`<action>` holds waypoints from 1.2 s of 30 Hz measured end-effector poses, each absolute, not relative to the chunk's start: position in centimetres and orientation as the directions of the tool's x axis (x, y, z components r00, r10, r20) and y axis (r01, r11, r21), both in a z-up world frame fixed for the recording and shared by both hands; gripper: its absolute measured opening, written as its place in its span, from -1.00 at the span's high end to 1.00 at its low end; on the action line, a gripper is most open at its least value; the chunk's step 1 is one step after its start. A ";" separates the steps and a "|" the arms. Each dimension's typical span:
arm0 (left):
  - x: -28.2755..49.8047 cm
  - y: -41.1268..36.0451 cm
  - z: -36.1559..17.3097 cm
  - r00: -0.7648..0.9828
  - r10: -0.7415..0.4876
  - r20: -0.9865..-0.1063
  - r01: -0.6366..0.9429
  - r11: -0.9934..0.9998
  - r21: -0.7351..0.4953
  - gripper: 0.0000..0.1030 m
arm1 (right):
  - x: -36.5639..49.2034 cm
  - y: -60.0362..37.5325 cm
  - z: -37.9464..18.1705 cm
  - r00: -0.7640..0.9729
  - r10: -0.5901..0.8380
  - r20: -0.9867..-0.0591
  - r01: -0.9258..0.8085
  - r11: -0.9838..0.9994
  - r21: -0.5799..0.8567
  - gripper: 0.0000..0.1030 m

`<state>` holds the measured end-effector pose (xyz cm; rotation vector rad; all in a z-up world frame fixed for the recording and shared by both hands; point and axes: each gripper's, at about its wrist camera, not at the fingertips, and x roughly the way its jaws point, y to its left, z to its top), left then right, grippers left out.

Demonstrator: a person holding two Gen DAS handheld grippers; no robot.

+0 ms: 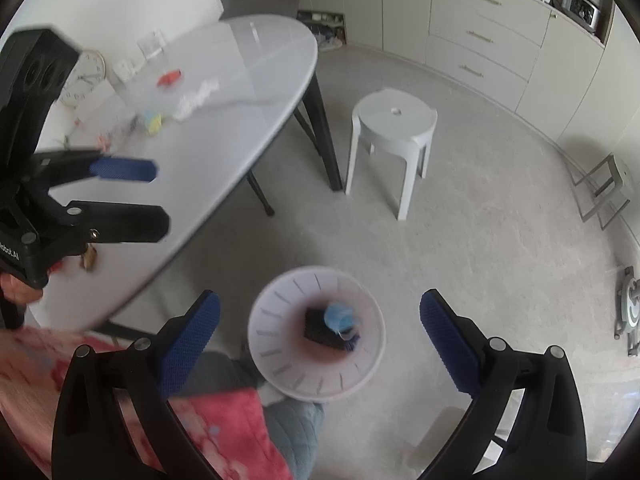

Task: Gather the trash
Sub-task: 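Grasp the clear plastic bottle with the left tool while the right tool grasps the white tissue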

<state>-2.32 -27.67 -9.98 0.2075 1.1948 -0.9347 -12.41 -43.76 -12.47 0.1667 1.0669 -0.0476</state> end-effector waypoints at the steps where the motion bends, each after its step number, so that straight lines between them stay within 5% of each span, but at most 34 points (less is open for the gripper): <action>1: -1.7 -26.6 -9.6 0.093 -0.507 -0.857 0.689 0.654 -0.312 -0.81 | -11.7 -43.3 -12.2 0.493 0.047 -0.869 0.111 0.987 0.117 -0.95; 11: 6.6 -15.1 -9.2 0.374 -0.318 -0.871 0.331 0.923 -0.195 -0.85 | -2.3 -37.3 -10.4 0.547 0.108 -0.830 0.022 0.989 0.143 -0.95; 19: 14.1 -8.7 -14.3 0.356 -0.149 -0.922 -0.022 0.986 -0.167 -0.85 | 5.9 -33.0 -10.4 0.556 0.133 -0.820 -0.029 0.990 0.141 -0.95; 28: 18.9 -7.8 -19.3 0.275 -0.129 -0.953 -0.114 0.980 -0.165 -0.84 | 12.7 -31.9 -12.4 0.518 0.156 -0.841 -0.002 0.983 0.182 -0.95; 33: 19.8 -7.0 -21.2 0.221 -0.188 -0.957 -0.131 0.967 -0.220 -0.29 | 16.1 -31.7 -14.3 0.481 0.185 -0.857 0.014 0.976 0.218 -0.95; 36: 20.1 -6.2 -21.3 0.219 -0.213 -0.952 -0.148 0.957 -0.248 -0.29 | 18.6 -31.3 -15.6 0.457 0.197 -0.867 0.032 0.971 0.238 -0.95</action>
